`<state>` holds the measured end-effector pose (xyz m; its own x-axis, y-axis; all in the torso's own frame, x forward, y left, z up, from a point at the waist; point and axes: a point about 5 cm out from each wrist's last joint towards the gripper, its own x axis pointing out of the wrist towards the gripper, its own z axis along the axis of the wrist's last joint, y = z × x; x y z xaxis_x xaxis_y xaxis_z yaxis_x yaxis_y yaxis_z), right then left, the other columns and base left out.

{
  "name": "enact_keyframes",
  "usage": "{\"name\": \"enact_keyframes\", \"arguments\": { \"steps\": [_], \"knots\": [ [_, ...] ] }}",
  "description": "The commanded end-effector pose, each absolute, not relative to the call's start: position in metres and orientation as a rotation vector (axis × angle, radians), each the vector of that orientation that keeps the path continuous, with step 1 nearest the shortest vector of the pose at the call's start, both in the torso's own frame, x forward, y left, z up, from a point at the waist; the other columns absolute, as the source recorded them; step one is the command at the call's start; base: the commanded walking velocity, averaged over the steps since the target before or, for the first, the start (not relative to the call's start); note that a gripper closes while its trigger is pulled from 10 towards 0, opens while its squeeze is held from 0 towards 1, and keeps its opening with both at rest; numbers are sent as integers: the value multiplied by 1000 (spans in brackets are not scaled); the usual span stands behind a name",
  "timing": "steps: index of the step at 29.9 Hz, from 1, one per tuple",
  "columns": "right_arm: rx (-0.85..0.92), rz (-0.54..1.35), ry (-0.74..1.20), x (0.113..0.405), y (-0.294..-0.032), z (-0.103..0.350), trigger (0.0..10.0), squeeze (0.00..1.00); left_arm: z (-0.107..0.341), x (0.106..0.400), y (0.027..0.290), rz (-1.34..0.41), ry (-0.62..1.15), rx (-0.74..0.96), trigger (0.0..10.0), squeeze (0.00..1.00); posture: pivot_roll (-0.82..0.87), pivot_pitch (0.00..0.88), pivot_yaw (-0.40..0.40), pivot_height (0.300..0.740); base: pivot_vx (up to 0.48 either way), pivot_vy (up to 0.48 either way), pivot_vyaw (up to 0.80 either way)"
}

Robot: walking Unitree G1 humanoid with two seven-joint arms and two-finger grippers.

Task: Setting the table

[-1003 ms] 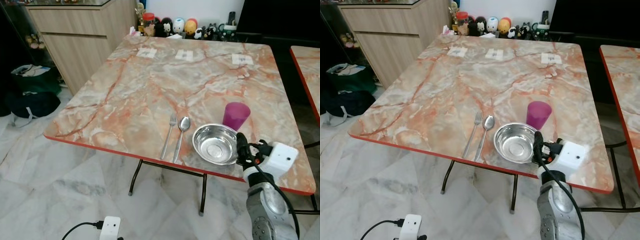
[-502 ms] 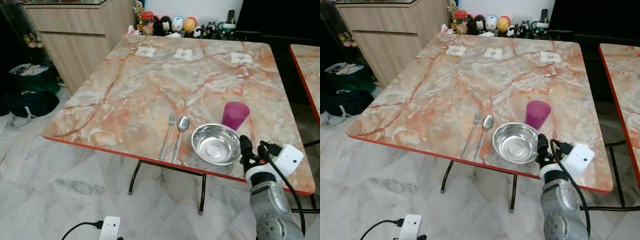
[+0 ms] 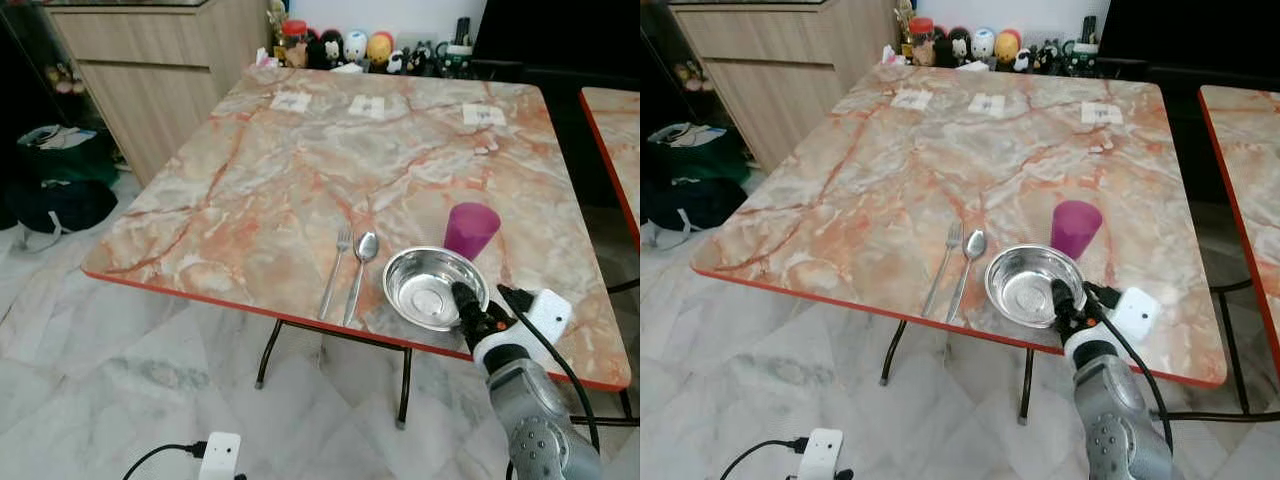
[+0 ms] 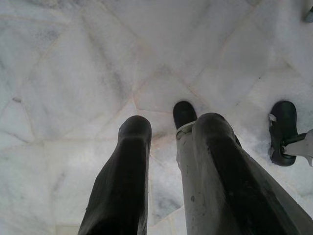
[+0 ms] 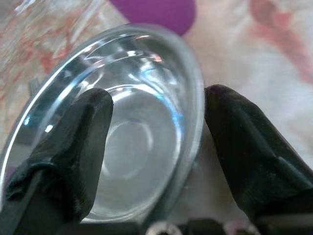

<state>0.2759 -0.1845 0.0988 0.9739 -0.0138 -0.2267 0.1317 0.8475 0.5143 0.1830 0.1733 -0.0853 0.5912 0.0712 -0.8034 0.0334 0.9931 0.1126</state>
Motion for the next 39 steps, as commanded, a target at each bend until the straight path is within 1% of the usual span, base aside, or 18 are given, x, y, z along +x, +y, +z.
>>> {"name": "enact_keyframes", "arguments": {
  "steps": [1,19,28,31,34,37,39],
  "knots": [
    [560,-65,253,275,-182,94,0,0,-88,177,175,26,962,124,10000,0,-79,98,31,740,0,0,0],
    [548,-79,267,276,-184,91,0,0,-88,177,175,17,963,129,10000,0,-80,99,32,740,0,0,0],
    [540,-104,209,274,-184,95,0,0,-88,178,175,15,962,133,10000,0,-81,98,34,740,0,0,0],
    [532,-108,115,272,-182,103,0,0,-88,178,175,11,962,137,10000,0,-83,100,33,740,0,0,0],
    [537,-108,101,271,-181,103,0,0,-88,178,175,9,963,138,10000,0,-84,99,32,740,0,0,0],
    [533,-113,44,270,-182,108,0,0,-88,178,175,10,963,140,10000,0,-81,99,34,740,0,0,0],
    [562,-77,-48,271,-179,121,0,0,-88,178,175,8,964,143,10000,0,-84,99,34,740,0,0,0]
  ]
}}
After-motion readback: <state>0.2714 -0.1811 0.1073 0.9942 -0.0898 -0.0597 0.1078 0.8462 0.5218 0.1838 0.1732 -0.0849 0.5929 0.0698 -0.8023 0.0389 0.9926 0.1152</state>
